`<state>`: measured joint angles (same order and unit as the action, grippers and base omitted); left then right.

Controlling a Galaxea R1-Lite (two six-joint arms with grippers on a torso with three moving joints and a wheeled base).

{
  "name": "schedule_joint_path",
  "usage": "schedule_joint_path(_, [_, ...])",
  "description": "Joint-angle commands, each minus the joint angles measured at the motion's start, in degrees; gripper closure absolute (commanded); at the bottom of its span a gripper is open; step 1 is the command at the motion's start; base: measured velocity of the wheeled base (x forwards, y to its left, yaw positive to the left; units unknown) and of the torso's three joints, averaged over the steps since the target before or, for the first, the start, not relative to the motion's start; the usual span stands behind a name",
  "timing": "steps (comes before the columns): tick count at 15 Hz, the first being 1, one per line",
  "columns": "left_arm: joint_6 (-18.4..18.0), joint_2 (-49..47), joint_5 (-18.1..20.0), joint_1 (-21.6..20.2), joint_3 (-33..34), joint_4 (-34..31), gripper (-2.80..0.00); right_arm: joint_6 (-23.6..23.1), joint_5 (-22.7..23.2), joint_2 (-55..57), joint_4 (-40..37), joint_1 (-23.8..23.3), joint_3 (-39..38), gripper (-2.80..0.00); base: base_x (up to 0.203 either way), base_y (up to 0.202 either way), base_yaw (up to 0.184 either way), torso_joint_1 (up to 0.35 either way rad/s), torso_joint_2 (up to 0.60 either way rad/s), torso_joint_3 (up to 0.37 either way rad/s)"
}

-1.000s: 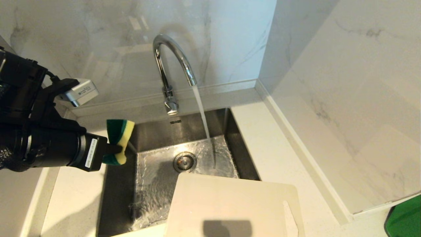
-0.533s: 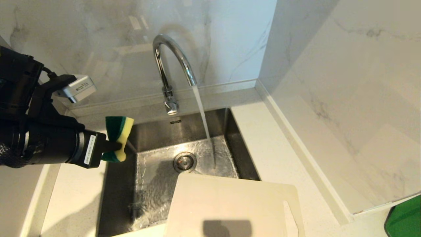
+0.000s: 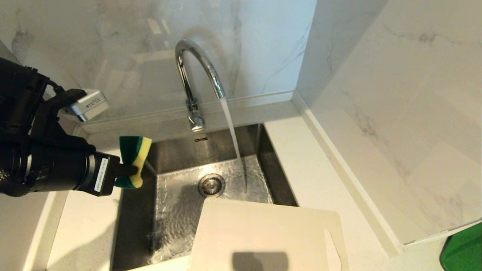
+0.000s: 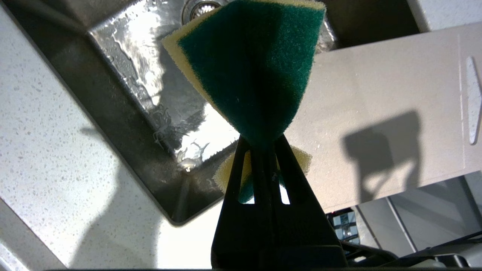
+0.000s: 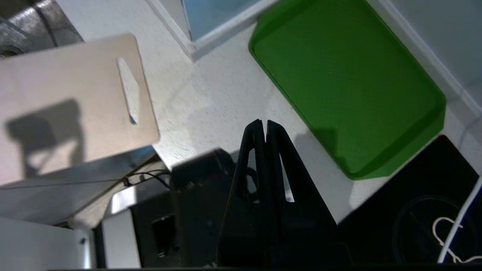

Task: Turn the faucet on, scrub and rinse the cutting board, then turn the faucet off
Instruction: Put down the cleaning cloth

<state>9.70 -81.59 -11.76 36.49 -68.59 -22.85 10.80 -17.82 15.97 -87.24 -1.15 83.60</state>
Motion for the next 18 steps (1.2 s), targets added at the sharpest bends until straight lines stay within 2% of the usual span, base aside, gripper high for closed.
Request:
schedule_joint_path(1, [0.1,0.4,-0.1,0.0,0.6,-0.1,0.0,0.6,-0.2,-6.0,-0.4,-0.1,-2.5,0.0,0.0,0.0,0.0,0.0,0.0,0.0])
schedule_joint_path(4, [0.1,0.4,-0.2,-0.1,0.2,-0.1,0.0,0.2,-0.2,-15.2,-0.4,0.2,-10.0,0.0,0.0,0.0,0.0,0.0,0.0,0.0])
schedule_joint_path(6, [0.1,1.0,-0.2,-0.1,0.9,-0.1,0.0,-0.8,0.3,-15.9,0.0,0.4,-15.6,0.0,0.0,0.0,0.0,0.0,0.0,0.0])
schedule_joint_path(7, [0.1,1.2,-0.3,-0.1,1.5,-0.1,0.0,-2.0,0.7,-15.5,3.8,0.4,-20.7,0.0,0.0,0.0,0.0,0.0,0.0,0.0])
schedule_joint_path(8, [0.0,1.7,-1.0,-0.1,1.8,-0.1,0.0,-3.4,1.0,-15.2,11.9,0.4,-26.4,0.0,0.0,0.0,0.0,0.0,0.0,0.0])
schedule_joint_path(12, [-0.3,4.0,-1.3,0.0,2.3,-0.1,0.0,-8.6,4.2,-14.3,54.9,0.4,-63.0,0.0,0.0,0.0,0.0,0.0,0.0,0.0])
schedule_joint_path(14, [-0.2,4.8,-1.3,-0.1,3.0,-0.1,0.0,-10.7,7.3,-15.2,70.0,0.4,-74.2,0.0,0.0,0.0,0.0,0.0,0.0,0.0])
schedule_joint_path(15, [-0.2,5.1,-1.3,-0.1,3.5,-0.1,0.0,-11.0,9.1,-15.6,75.2,0.4,-76.9,0.0,0.0,0.0,0.0,0.0,0.0,0.0])
schedule_joint_path(17, [-0.2,5.3,-1.2,-0.1,5.0,-0.1,0.0,-8.7,15.3,-15.9,74.2,0.4,-77.8,0.0,0.0,0.0,0.0,0.0,0.0,0.0])
schedule_joint_path(18, [-0.1,5.3,-1.2,-0.1,5.6,0.0,0.0,-8.3,16.1,-16.0,73.4,0.4,-77.9,0.0,0.0,0.0,0.0,0.0,0.0,0.0])
